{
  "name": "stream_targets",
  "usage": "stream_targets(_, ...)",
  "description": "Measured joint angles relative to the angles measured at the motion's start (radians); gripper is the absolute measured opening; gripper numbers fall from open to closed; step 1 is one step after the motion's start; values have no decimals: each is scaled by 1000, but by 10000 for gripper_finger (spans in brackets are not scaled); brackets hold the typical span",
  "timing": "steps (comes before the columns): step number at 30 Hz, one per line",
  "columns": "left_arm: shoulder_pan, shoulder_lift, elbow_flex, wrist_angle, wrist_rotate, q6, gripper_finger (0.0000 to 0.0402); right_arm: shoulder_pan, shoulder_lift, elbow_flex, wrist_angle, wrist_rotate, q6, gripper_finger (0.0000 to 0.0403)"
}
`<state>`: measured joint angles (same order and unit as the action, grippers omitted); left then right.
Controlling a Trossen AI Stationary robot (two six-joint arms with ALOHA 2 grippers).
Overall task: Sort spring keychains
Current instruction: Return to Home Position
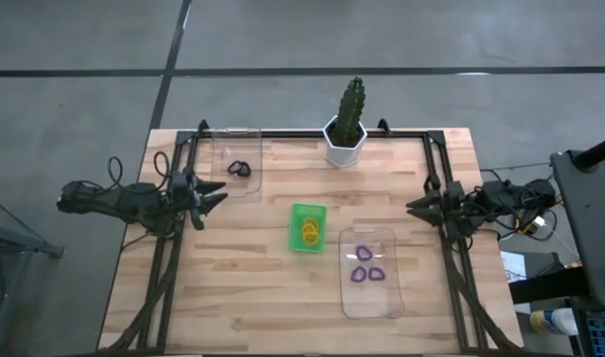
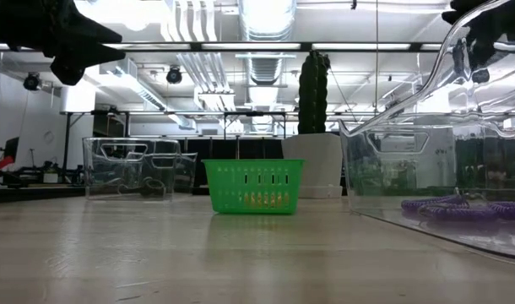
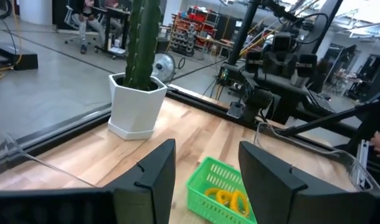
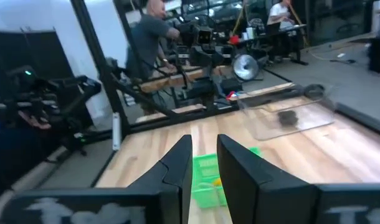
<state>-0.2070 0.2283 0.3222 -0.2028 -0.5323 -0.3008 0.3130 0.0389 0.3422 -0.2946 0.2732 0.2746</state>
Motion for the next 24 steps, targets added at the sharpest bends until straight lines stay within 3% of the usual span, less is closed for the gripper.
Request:
stream_targets(7,0,3,-50,39,0,10,168,0,-29,-180,245,-69,30,80)
stream_targets(14,1,3,-231,314,1,37,168,1,-39,-283,336,-68,62,85)
stream_targets(24,26,-100,-271,224,-2,69,168,1,-39,-267,326,-66,33,69)
